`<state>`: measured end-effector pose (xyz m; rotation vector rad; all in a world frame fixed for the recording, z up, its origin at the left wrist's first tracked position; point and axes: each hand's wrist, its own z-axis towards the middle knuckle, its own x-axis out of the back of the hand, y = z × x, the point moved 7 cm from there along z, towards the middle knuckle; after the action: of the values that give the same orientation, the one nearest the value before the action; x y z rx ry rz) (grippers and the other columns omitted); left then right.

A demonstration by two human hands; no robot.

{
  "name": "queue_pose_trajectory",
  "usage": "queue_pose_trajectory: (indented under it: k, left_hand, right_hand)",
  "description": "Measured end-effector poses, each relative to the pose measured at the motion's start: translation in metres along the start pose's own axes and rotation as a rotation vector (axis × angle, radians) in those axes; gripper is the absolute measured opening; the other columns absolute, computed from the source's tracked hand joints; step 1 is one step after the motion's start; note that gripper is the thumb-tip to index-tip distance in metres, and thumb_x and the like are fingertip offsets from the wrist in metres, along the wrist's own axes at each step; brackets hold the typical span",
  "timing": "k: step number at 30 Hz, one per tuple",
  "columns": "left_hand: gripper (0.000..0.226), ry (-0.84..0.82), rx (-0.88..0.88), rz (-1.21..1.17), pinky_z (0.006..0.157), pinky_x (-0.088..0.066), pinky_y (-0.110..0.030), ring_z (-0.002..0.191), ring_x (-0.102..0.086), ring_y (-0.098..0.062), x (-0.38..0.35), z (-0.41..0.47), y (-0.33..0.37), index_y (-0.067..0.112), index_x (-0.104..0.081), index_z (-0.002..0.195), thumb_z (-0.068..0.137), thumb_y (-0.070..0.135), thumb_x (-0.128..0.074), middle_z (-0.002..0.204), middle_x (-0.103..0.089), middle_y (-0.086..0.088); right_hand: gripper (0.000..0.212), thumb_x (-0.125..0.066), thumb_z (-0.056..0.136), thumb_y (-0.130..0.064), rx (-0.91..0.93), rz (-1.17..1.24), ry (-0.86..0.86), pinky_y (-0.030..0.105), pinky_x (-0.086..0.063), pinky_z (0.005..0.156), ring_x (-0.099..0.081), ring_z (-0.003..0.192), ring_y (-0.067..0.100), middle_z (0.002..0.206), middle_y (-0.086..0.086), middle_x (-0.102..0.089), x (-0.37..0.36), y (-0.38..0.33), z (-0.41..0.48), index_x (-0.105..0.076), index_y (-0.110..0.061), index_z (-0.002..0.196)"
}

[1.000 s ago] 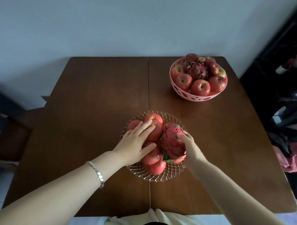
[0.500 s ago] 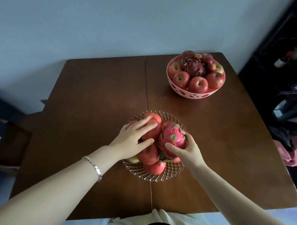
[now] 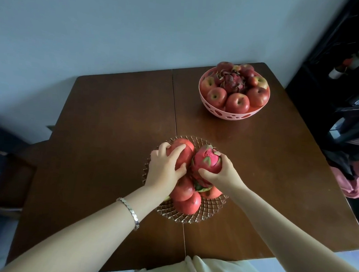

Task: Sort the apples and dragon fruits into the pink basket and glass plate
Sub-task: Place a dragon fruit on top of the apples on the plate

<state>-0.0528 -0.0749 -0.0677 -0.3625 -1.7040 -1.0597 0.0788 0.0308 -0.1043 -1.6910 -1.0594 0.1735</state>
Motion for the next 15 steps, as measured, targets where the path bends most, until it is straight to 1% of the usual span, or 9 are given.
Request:
queue_pose_trajectory:
  k: [2, 5, 6, 7, 8, 9, 12, 13, 15]
  left_hand:
    - [0.05, -0.022, -0.036, 0.022, 0.102, -0.04, -0.035, 0.127, -0.032, -0.027, 0.0, 0.0, 0.001, 0.032, -0.04, 0.141, 0.093, 0.03, -0.054, 0.143, -0.031, -0.007]
    - [0.046, -0.046, -0.059, -0.033, 0.099, -0.042, -0.034, 0.126, -0.036, -0.025, 0.004, -0.001, -0.004, 0.032, -0.04, 0.14, 0.095, 0.031, -0.049, 0.14, -0.033, -0.005]
    - [0.045, -0.038, -0.036, -0.101, 0.098, -0.042, -0.033, 0.124, -0.038, -0.024, 0.007, -0.001, -0.007, 0.032, -0.04, 0.14, 0.096, 0.031, -0.047, 0.137, -0.035, -0.004]
    - [0.046, -0.02, 0.013, -0.185, 0.1, -0.042, -0.034, 0.123, -0.04, -0.023, 0.009, 0.0, -0.012, 0.032, -0.039, 0.14, 0.096, 0.032, -0.047, 0.135, -0.036, -0.004]
    - [0.05, -0.004, 0.091, -0.267, 0.103, -0.04, -0.036, 0.126, -0.039, -0.024, 0.009, 0.002, -0.019, 0.032, -0.035, 0.142, 0.095, 0.037, -0.049, 0.138, -0.034, -0.005]
    - [0.06, -0.007, 0.202, -0.331, 0.107, -0.036, -0.039, 0.131, -0.035, -0.025, 0.007, 0.004, -0.028, 0.033, -0.028, 0.145, 0.092, 0.044, -0.051, 0.144, -0.028, -0.007]
    - [0.101, -0.163, 0.633, -0.451, 0.114, -0.023, -0.052, 0.144, -0.017, -0.035, -0.008, 0.003, -0.057, 0.029, -0.003, 0.151, 0.076, 0.066, -0.059, 0.159, -0.002, -0.01]
    - [0.109, -0.234, 0.742, -0.487, 0.113, -0.022, -0.054, 0.144, -0.016, -0.036, -0.014, -0.001, -0.064, 0.027, 0.0, 0.152, 0.072, 0.07, -0.06, 0.159, -0.003, -0.012]
    - [0.116, -0.34, 0.841, -0.561, 0.112, -0.024, -0.057, 0.142, -0.021, -0.037, -0.024, -0.003, -0.072, 0.026, -0.005, 0.152, 0.064, 0.076, -0.061, 0.158, -0.013, -0.013]
  right_hand:
    - [0.081, -0.076, 0.072, -0.035, -0.043, -0.075, -0.053, 0.029, -0.042, 0.097, -0.045, 0.121, 0.023, 0.133, 0.008, -0.038, -0.002, 0.001, 0.002, -0.032, -0.015, 0.137]
    - [0.104, -0.072, 0.054, -0.071, -0.077, 0.053, -0.194, 0.038, -0.037, 0.108, -0.041, 0.128, 0.021, 0.14, 0.005, -0.038, 0.001, 0.004, -0.003, -0.033, -0.025, 0.138]
    - [0.104, -0.065, 0.055, -0.077, -0.077, 0.128, -0.154, 0.041, -0.033, 0.111, -0.039, 0.131, 0.022, 0.145, 0.006, -0.036, 0.01, 0.003, -0.003, -0.034, -0.026, 0.14]
    - [0.095, -0.058, 0.065, -0.075, -0.084, 0.186, -0.077, 0.042, -0.029, 0.113, -0.035, 0.135, 0.022, 0.149, 0.006, -0.031, 0.022, 0.005, -0.001, -0.032, -0.026, 0.142]
    - [0.085, -0.053, 0.075, -0.07, -0.107, 0.225, 0.0, 0.042, -0.025, 0.114, -0.029, 0.138, 0.022, 0.154, 0.005, -0.024, 0.033, 0.008, 0.002, -0.028, -0.028, 0.144]
    - [0.084, -0.049, 0.077, -0.069, -0.165, 0.231, 0.034, 0.046, -0.021, 0.113, -0.024, 0.141, 0.024, 0.156, 0.004, -0.016, 0.04, 0.016, 0.005, -0.022, -0.03, 0.146]
    - [0.123, -0.051, 0.047, -0.083, -0.405, 0.236, -0.13, 0.06, -0.013, 0.112, -0.017, 0.144, 0.03, 0.159, 0.002, -0.007, 0.028, 0.038, 0.008, 0.0, -0.034, 0.148]
    - [0.133, -0.055, 0.039, -0.085, -0.47, 0.256, -0.207, 0.065, -0.016, 0.11, -0.022, 0.142, 0.033, 0.159, 0.004, -0.01, 0.019, 0.041, 0.006, 0.002, -0.034, 0.148]
    - [0.139, -0.062, 0.031, -0.089, -0.513, 0.314, -0.292, 0.07, -0.023, 0.103, -0.035, 0.136, 0.036, 0.156, 0.006, -0.022, 0.006, 0.049, 0.008, -0.008, -0.035, 0.147]
